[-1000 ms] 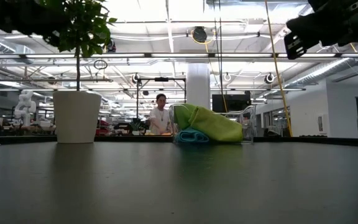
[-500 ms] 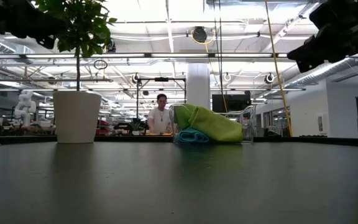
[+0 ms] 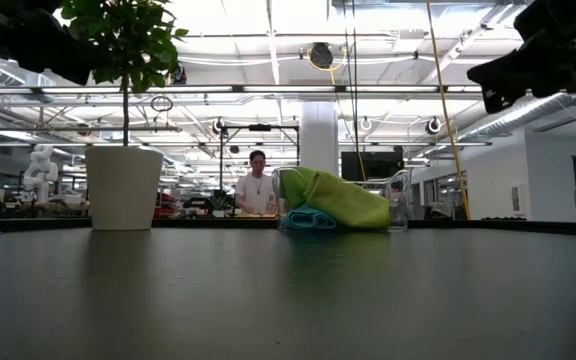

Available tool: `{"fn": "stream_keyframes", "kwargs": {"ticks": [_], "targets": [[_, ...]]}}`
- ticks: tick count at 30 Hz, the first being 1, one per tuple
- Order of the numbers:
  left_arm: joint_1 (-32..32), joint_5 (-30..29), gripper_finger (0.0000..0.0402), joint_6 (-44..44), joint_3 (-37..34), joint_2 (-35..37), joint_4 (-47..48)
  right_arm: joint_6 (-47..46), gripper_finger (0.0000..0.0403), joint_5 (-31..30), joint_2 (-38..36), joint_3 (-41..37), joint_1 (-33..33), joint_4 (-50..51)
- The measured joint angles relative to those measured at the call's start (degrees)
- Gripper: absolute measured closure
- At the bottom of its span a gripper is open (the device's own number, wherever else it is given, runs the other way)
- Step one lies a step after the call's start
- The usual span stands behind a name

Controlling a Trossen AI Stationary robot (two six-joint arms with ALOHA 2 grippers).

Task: Fold microfiber towels
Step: Return to Home Position

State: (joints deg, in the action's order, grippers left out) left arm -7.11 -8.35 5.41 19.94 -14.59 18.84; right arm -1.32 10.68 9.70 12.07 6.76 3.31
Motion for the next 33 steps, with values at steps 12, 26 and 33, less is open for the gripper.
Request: {"fn": "stream_keyframes", "kwargs": {"ticks": [12, 26, 33], "targets": [[-1.97, -0.80, 0.0401, 0.09, 0.00, 0.13, -0.19, -2.93, 0.0403, 3.15, -8.77, -6.93, -0.02, -2.61], [-1.91, -0.96, 0.0401, -3.69, -2.36, 0.35, -1.68, -3.77, 0.0403, 5.07, -9.32, -8.12, -0.02, -2.66], [-1.90, 0.18, 0.0401, -4.68, -10.27, 3.28, -12.72, -3.42, 0.0403, 5.11, -9.32, -8.18, -0.02, -2.53]]}}
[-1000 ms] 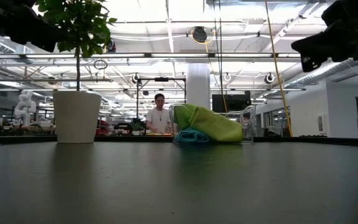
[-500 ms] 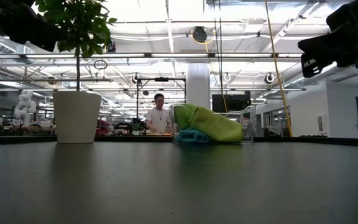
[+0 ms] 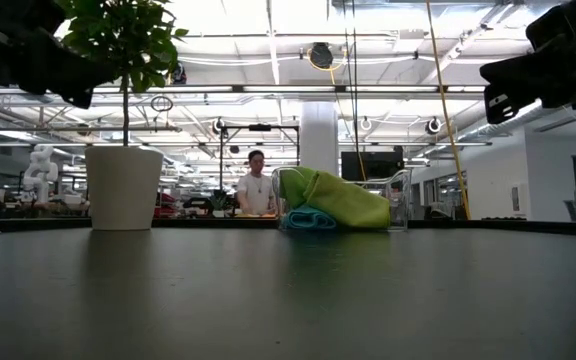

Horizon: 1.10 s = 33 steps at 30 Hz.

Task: Fold microfiber towels
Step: Return to Home Position

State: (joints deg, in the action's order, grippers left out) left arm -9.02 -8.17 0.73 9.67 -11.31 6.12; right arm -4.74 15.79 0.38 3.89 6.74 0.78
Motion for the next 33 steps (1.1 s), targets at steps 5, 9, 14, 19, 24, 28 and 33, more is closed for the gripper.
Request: {"fn": "stream_keyframes", "kwargs": {"ticks": [5, 9, 14, 19, 24, 28, 33], "targets": [[0.00, 1.81, 0.0401, 1.41, -3.56, 3.19, -6.04, -0.04, 0.0403, 0.02, 0.00, -0.04, 0.00, -0.15], [-0.02, 2.62, 0.0401, 4.11, -4.80, 4.78, -6.27, 1.15, 0.0403, -0.06, 0.00, -0.07, 0.00, -0.18], [0.91, 2.65, 0.0401, 6.35, -5.14, 5.39, -5.75, 3.01, 0.0403, -0.61, 0.00, -0.17, 0.02, -1.07], [4.22, 3.48, 0.0401, 7.06, -5.16, 5.38, -3.66, 4.65, 0.0403, -1.93, 0.61, -0.23, 0.68, -2.19], [8.63, 6.81, 0.0401, 7.15, -5.16, 5.40, -1.87, 3.48, 0.0403, -2.46, 2.55, -1.72, 4.23, -3.98], [12.02, 10.24, 0.0401, 7.42, -5.16, 5.40, -0.40, 2.98, 0.0403, -2.15, 4.17, -2.99, 7.32, -4.59], [15.17, 13.74, 0.0400, 7.77, -5.22, 5.40, 1.95, 2.92, 0.0403, -0.54, 6.09, -2.99, 9.47, -5.69]]}}
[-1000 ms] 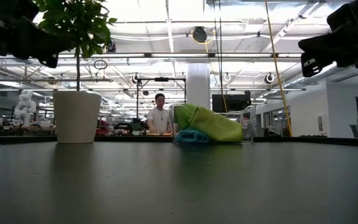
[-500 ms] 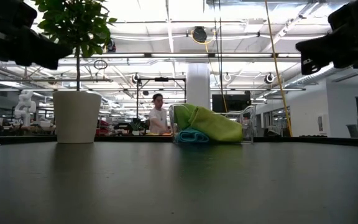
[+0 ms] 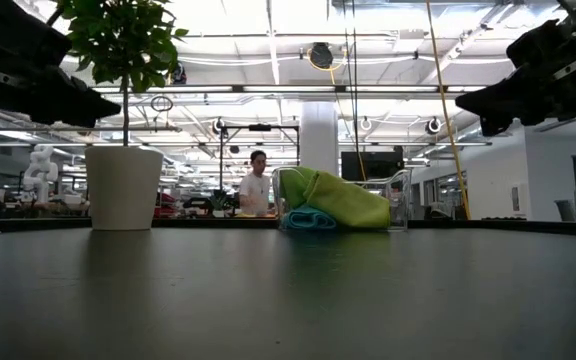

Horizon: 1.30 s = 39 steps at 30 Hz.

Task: Fold microfiber towels
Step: Return to Home Position

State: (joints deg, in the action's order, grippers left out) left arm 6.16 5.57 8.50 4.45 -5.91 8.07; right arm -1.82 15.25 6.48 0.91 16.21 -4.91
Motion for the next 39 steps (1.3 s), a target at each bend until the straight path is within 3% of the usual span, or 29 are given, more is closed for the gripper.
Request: {"fn": "stream_keyframes", "kwargs": {"ticks": [13, 18, 29, 39], "targets": [[2.18, 0.98, 0.0392, -1.09, -1.07, -1.69, -1.37, 1.25, 0.0403, 1.33, 0.97, -0.02, 0.69, 0.06], [2.18, -1.33, 0.0384, -1.09, -1.07, -3.11, -1.22, 1.66, 0.0403, 1.26, 0.99, -0.04, 0.69, 0.08], [2.18, -1.60, 0.0398, -1.56, -1.07, -3.94, -1.38, 0.92, 0.0403, 1.08, 0.99, -0.04, 0.69, 0.66], [2.18, -1.60, 0.0367, -3.10, -1.07, -3.96, -1.46, -0.48, 0.0403, 1.30, 0.97, -0.04, 0.68, -0.45]]}}
